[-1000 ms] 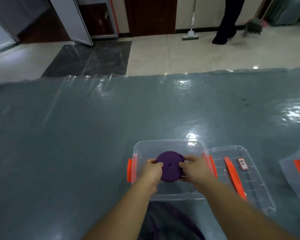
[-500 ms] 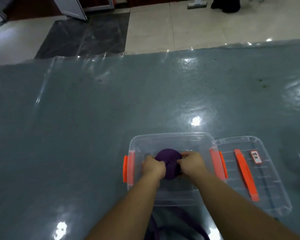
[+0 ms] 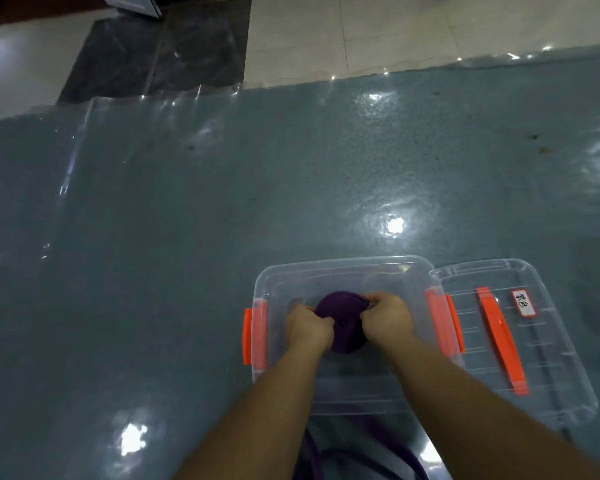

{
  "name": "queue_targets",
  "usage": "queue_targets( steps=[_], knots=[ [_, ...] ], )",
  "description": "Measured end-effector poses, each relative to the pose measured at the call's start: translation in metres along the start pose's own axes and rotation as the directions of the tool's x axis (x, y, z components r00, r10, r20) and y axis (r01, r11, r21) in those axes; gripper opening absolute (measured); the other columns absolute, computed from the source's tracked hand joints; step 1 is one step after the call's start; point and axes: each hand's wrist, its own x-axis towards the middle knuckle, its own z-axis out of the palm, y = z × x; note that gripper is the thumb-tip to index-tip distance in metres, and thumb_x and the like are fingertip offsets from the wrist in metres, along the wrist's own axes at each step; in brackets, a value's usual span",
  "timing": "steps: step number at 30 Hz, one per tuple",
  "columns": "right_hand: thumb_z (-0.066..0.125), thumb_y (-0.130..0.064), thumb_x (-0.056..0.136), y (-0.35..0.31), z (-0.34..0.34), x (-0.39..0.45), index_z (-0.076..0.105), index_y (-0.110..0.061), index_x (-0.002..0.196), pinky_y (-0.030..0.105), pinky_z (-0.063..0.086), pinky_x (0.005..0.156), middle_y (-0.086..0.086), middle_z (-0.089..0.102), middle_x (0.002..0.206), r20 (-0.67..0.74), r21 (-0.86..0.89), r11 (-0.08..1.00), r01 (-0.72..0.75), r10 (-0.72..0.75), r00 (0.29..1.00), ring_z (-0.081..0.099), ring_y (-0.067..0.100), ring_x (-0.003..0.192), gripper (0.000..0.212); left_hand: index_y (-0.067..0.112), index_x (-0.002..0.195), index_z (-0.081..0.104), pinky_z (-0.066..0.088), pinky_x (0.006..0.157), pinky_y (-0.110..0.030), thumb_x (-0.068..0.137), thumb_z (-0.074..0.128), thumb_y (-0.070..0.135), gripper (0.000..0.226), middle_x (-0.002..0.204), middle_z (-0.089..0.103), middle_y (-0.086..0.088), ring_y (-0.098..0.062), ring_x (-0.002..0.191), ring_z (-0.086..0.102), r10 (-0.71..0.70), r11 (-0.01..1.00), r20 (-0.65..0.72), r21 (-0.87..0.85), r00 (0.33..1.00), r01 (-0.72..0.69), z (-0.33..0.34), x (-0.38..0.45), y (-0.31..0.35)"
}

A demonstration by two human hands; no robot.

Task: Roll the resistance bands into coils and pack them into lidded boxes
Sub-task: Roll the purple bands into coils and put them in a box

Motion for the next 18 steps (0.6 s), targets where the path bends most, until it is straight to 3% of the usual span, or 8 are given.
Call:
queue_targets(
  steps=[4, 6, 8, 10, 13, 16, 18],
  knots=[
    [0.061, -0.001, 0.09, -0.003, -0.002, 0.0, 0.072, -0.01, 0.122, 0.035, 0.052, 0.096, 0.015, 0.075, 0.117, -0.041, -0.065, 0.998, -0.012, 0.01, 0.999, 0.069, 0.035, 0.114, 0.036, 0.012, 0.105, 0.058, 0.043, 0.053, -0.024, 0.089, 0.078, 0.016, 0.026, 0.1, 0.064, -0.005, -0.022, 0.089, 0.063, 0.017, 0.998, -0.025, 0.058, 1.0, -0.016, -0.002, -0.001, 0.002],
    [0.065, -0.006, 0.09, 0.001, -0.002, 0.003, 0.066, -0.003, 0.121, 0.034, 0.051, 0.091, 0.019, 0.072, 0.119, -0.062, -0.085, 0.995, -0.049, 0.044, 0.997, 0.067, 0.037, 0.116, 0.031, 0.016, 0.091, 0.061, 0.058, 0.065, -0.035, 0.09, 0.073, 0.013, 0.012, 0.096, 0.071, -0.007, -0.025, 0.087, 0.07, 0.025, 0.998, -0.021, 0.062, 0.999, -0.023, 0.0, -0.002, 0.003],
    [0.066, -0.011, 0.089, 0.003, -0.002, 0.004, 0.064, 0.002, 0.116, 0.034, 0.051, 0.086, 0.02, 0.071, 0.115, -0.055, -0.124, 0.99, -0.067, 0.06, 0.997, 0.068, 0.038, 0.113, 0.03, 0.021, 0.087, 0.063, 0.062, 0.076, -0.041, 0.092, 0.067, 0.011, 0.011, 0.097, 0.074, -0.011, -0.03, 0.088, 0.073, 0.044, 0.997, -0.009, 0.067, 0.999, -0.043, 0.0, -0.008, 0.006],
    [0.064, -0.013, 0.09, -0.001, -0.004, 0.001, 0.068, 0.0, 0.114, 0.037, 0.054, 0.089, 0.021, 0.072, 0.116, -0.024, -0.194, 0.98, -0.046, 0.042, 0.999, 0.068, 0.039, 0.114, 0.028, 0.013, 0.098, 0.07, 0.056, 0.073, -0.037, 0.095, 0.064, 0.017, 0.008, 0.102, 0.074, -0.012, -0.032, 0.094, 0.072, 0.086, 0.99, 0.005, 0.114, 0.996, -0.086, -0.003, -0.016, 0.011],
    [0.062, -0.013, 0.092, -0.014, -0.01, -0.008, 0.069, -0.001, 0.116, 0.034, 0.053, 0.092, 0.021, 0.071, 0.122, 0.052, -0.283, 0.959, 0.017, -0.003, 0.999, 0.067, 0.037, 0.117, 0.028, -0.001, 0.116, 0.069, 0.046, 0.069, -0.036, 0.095, 0.058, 0.018, 0.03, 0.112, 0.072, -0.017, -0.034, 0.096, 0.069, 0.131, 0.967, 0.066, 0.213, 0.989, -0.143, -0.012, -0.029, 0.018],
    [0.058, -0.01, 0.091, -0.021, -0.018, -0.018, 0.064, -0.007, 0.09, 0.032, 0.049, 0.078, 0.024, 0.071, 0.12, 0.151, -0.35, 0.934, 0.076, -0.024, 0.988, 0.069, 0.034, 0.107, 0.007, 0.002, 0.12, 0.068, 0.045, 0.073, -0.033, 0.097, 0.053, 0.012, 0.029, 0.113, 0.069, -0.014, -0.027, 0.088, 0.059, 0.149, 0.934, 0.183, 0.296, 0.972, -0.199, -0.023, -0.046, 0.023],
    [0.059, -0.009, 0.09, -0.023, -0.025, -0.03, 0.066, -0.007, 0.096, 0.032, 0.049, 0.076, 0.026, 0.071, 0.117, 0.184, -0.337, 0.934, 0.115, -0.054, 0.981, 0.065, 0.027, 0.094, 0.01, 0.008, 0.123, 0.067, 0.047, 0.078, -0.033, 0.096, 0.054, 0.014, 0.03, 0.12, 0.069, -0.012, -0.025, 0.091, 0.059, 0.186, 0.906, 0.257, 0.328, 0.949, -0.266, -0.029, -0.062, 0.025]
  ],
)
